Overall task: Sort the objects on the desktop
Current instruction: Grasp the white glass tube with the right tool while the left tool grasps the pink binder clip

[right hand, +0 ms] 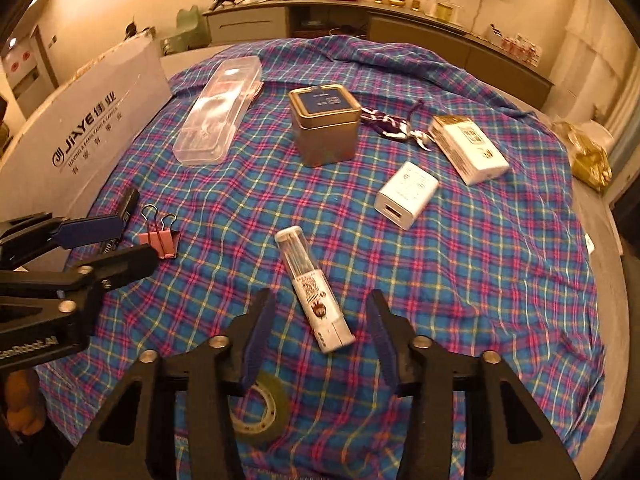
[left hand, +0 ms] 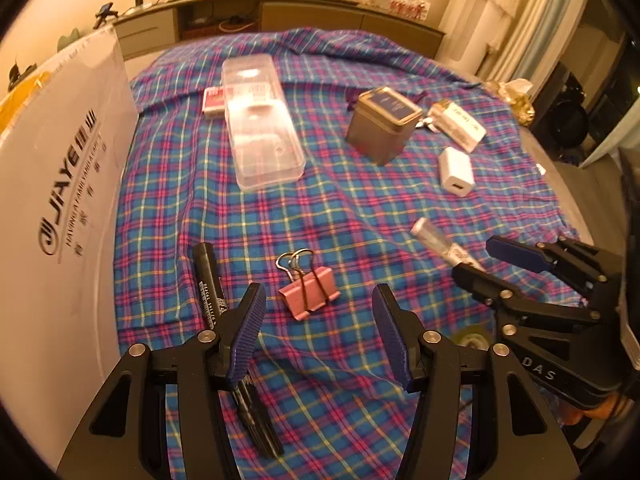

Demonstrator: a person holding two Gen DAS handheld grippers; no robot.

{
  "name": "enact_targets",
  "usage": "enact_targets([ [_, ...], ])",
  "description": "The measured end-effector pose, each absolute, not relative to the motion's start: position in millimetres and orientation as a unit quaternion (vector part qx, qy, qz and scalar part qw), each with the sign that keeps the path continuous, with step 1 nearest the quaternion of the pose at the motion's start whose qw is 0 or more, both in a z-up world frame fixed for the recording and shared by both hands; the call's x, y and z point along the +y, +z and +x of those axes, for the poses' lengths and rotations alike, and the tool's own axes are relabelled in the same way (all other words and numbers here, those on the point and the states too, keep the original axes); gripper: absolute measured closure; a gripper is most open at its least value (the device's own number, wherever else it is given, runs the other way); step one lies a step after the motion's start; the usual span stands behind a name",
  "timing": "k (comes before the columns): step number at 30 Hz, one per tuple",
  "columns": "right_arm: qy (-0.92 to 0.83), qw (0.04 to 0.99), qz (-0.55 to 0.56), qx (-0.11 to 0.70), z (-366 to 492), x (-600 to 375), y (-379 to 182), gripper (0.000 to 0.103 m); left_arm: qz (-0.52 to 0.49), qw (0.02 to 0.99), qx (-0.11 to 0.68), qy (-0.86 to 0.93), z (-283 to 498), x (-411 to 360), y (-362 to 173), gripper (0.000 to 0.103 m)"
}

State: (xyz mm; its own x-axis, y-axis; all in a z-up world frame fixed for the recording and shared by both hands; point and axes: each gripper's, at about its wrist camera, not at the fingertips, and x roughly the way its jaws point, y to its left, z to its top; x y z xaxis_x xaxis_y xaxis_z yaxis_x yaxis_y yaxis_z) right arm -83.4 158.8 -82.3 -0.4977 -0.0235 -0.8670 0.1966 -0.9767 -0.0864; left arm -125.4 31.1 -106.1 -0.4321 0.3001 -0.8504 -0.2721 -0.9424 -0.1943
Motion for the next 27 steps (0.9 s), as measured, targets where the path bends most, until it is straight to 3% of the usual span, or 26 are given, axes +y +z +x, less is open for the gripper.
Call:
enact_targets([
  [1,-0.859,0.065,0.499,0.094,-85.5,157.6,-84.1,0.065,-0.511,0.167,-0.016,0.843,-127.6,30.9,-110.2,0.046],
  [2,-0.856,0.067,0.503,0.101,-88.2,156.2,-87.2,0.071,-0.511,0.265,-0.014,0.818,-127.9,29.4,-113.0,0.046],
  [6,-0.85,0.078,0.51,0.102,-91.7,158.7,-92.6,0.08,-0.51,0.265,-0.018,0.818,-130.3,26.8,-120.4,0.046],
  [17,-0.846,0.098,0.516,0.089,-102.0,161.4,-91.8,0.079,-0.497,0.287,-0.001,0.819,-127.0,38.0,-118.9,0.044],
  [19,-0.846,0.104,0.515,0.093,-102.5,160.1,-91.8,0.083,-0.494,0.288,-0.012,0.82,-128.8,34.6,-119.4,0.054],
  [20,-0.846,0.106,0.515,0.092,-102.1,159.6,-91.6,0.083,-0.494,0.286,-0.016,0.821,-130.0,32.5,-120.0,0.073],
  [27,-0.857,0.122,0.495,0.069,-95.3,157.2,-80.0,0.083,-0.483,0.287,-0.022,0.827,-131.8,19.0,-119.0,0.074],
])
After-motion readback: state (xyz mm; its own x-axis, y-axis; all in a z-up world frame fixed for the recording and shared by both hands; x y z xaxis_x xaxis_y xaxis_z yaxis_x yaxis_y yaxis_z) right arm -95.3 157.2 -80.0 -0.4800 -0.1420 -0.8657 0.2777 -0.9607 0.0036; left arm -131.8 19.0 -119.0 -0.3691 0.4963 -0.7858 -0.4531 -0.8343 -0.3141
